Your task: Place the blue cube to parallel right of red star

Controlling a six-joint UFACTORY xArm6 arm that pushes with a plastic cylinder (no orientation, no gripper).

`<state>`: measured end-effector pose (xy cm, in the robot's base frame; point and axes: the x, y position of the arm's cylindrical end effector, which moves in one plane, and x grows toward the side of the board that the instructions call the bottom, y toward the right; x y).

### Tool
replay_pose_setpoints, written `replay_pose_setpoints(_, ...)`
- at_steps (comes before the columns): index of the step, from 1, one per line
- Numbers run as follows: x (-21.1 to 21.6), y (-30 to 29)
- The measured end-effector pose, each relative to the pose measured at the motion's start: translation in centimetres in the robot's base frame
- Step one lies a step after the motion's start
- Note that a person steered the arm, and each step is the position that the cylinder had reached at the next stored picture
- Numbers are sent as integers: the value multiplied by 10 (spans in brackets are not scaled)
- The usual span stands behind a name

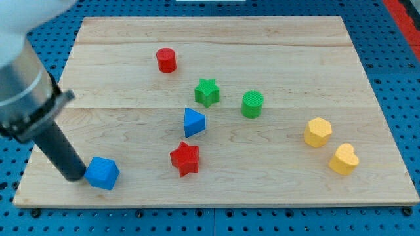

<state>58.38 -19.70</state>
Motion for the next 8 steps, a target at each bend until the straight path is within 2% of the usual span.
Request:
replay_pose_setpoints(1,-7,29)
replay_pose_setpoints(2,-12,16)
replay_pose_setpoints(3,-18,72)
replay_pose_setpoints(4,17,99)
replay_pose_setpoints(5,25,107)
replay_pose_setpoints(6,14,118)
replay_pose_setpoints(7,3,83)
replay_pose_setpoints(8,-19,127)
